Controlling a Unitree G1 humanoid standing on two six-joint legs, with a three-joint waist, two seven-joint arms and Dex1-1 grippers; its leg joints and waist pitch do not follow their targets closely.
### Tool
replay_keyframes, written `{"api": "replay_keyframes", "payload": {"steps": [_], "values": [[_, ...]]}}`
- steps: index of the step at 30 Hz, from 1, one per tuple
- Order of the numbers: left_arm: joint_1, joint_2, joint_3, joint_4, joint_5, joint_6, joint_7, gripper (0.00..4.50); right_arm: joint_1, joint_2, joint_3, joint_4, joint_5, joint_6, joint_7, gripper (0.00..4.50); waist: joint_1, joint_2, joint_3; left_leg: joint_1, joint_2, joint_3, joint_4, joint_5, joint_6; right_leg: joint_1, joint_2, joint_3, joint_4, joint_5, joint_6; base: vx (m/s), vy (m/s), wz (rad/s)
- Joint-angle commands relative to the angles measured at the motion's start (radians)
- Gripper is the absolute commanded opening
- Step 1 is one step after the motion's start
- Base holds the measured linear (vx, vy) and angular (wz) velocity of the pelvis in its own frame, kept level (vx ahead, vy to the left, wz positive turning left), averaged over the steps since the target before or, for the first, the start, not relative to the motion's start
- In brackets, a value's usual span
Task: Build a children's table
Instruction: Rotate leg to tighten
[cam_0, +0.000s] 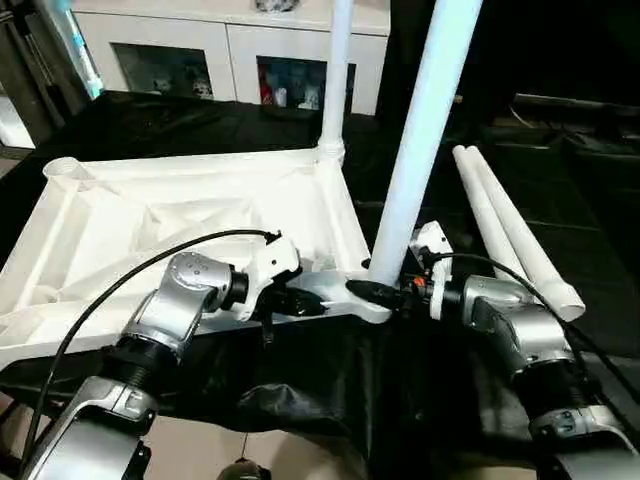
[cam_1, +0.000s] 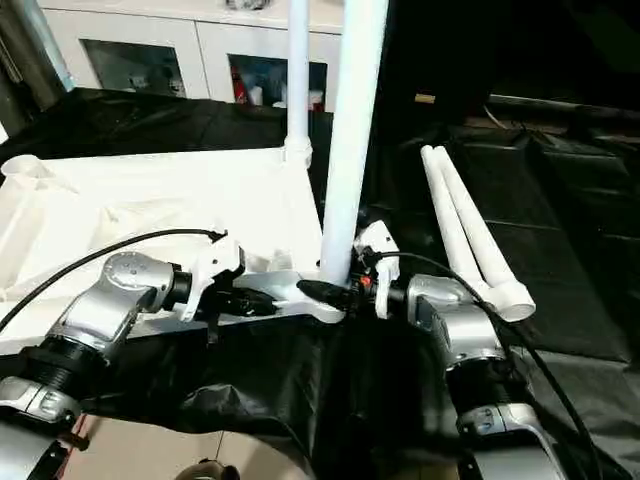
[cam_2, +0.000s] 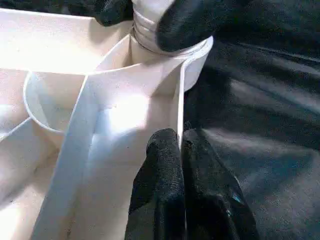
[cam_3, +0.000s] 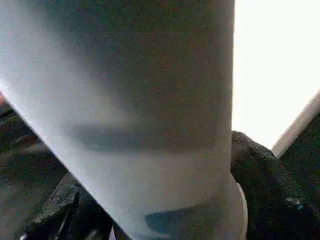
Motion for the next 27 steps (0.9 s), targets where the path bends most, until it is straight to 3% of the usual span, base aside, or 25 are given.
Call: {"api": "replay_keyframes", "payload": {"steps": [1,4,7,9,10,11,15,16,20,21,23,27], "values": [[-0.04,-0.065,0.024,0.018,-0.015,-0.016,0.081,0.0,-0.008,0.048,0.023,0.043,-0.034,0.001,-0.098,2.74,-0.007,-0.012,-0.063,0.023,0.044,-0.026,-0.068,-0.281,0.003,0.032,-0.087,0.047,-0.095,-0.407,-0.167,0.0,0.0,0.0],[-0.065,-0.093,0.04,0.046,-0.008,0.006,0.145,0.0,-0.025,0.088,-0.001,0.09,-0.049,-0.005,-0.213,2.73,-0.012,-0.013,-0.062,0.023,0.042,-0.028,-0.069,-0.298,-0.009,0.031,-0.088,0.046,-0.099,-0.449,-0.154,0.0,0.0,0.0],[-0.123,-0.148,0.065,0.123,0.018,0.013,0.298,0.0,-0.063,0.167,-0.054,0.172,-0.046,-0.016,-0.396,2.73,-0.021,-0.01,-0.063,0.029,0.04,-0.029,-0.067,-0.314,-0.014,0.026,-0.088,0.046,-0.103,-0.474,-0.149,0.0,0.0,0.0],[-0.165,-0.182,0.071,0.18,0.035,0.0,0.389,0.0,-0.089,0.229,-0.076,0.22,-0.05,-0.032,-0.52,2.72,-0.025,-0.008,-0.064,0.031,0.039,-0.029,-0.067,-0.316,-0.021,0.022,-0.087,0.047,-0.104,-0.469,-0.148,0.0,0.0,0.0],[-0.181,-0.197,0.072,0.2,0.039,-0.013,0.419,0.0,-0.102,0.256,-0.08,0.243,-0.055,-0.046,-0.563,2.72,-0.025,-0.009,-0.066,0.024,0.039,-0.03,-0.068,-0.301,-0.018,0.03,-0.087,0.046,-0.101,-0.444,-0.149,0.0,0.0,0.0],[-0.192,-0.209,0.073,0.212,0.043,-0.026,0.443,0.0,-0.113,0.277,-0.081,0.262,-0.056,-0.063,-0.581,2.72,-0.026,-0.008,-0.067,0.024,0.038,-0.028,-0.067,-0.294,-0.017,0.028,-0.087,0.047,-0.1,-0.419,-0.153,0.0,0.0,0.0],[-0.203,-0.23,0.072,0.221,0.053,-0.045,0.456,0.0,-0.132,0.297,-0.054,0.289,-0.078,-0.109,-0.568,2.72,-0.023,-0.008,-0.072,0.017,0.038,-0.025,-0.065,-0.254,0.009,0.039,-0.086,0.048,-0.088,-0.304,-0.181,0.0,0.0,0.0],[-0.202,-0.231,0.07,0.22,0.052,-0.047,0.451,0.0,-0.134,0.299,-0.055,0.29,-0.074,-0.112,-0.557,3.42,-0.022,-0.007,-0.071,0.017,0.038,-0.023,-0.064,-0.242,0.019,0.041,-0.085,0.048,-0.087,-0.287,-0.189,0.0,0.0,0.0],[-0.193,-0.224,0.06,0.22,0.041,-0.069,0.409,0.0,-0.142,0.298,-0.078,0.294,-0.048,-0.106,-0.515,3.48,-0.027,-0.008,-0.068,0.017,0.039,-0.026,-0.067,-0.271,0.018,0.041,-0.085,0.045,-0.092,-0.337,-0.182,0.0,0.0,0.0],[-0.188,-0.217,0.057,0.219,0.037,-0.079,0.392,0.0,-0.143,0.289,-0.071,0.294,-0.056,-0.111,-0.502,3.82,-0.028,-0.007,-0.067,0.018,0.04,-0.027,-0.068,-0.278,0.015,0.039,-0.085,0.045,-0.092,-0.345,-0.182,0.0,0.0,0.0],[-0.175,-0.2,0.052,0.206,0.028,-0.091,0.35,0.0,-0.141,0.265,-0.051,0.286,-0.07,-0.116,-0.464,3.82,-0.03,-0.007,-0.067,0.018,0.04,-0.028,-0.068,-0.297,0.013,0.039,-0.086,0.045,-0.094,-0.366,-0.179,0.0,0.0,0.0],[-0.145,-0.166,0.05,0.172,0.019,-0.105,0.268,0.0,-0.127,0.2,-0.022,0.248,-0.067,-0.119,-0.331,3.82,-0.03,-0.008,-0.069,0.015,0.041,-0.026,-0.065,-0.269,0.024,0.043,-0.086,0.047,-0.089,-0.322,-0.19,0.0,0.0,0.0]]}}
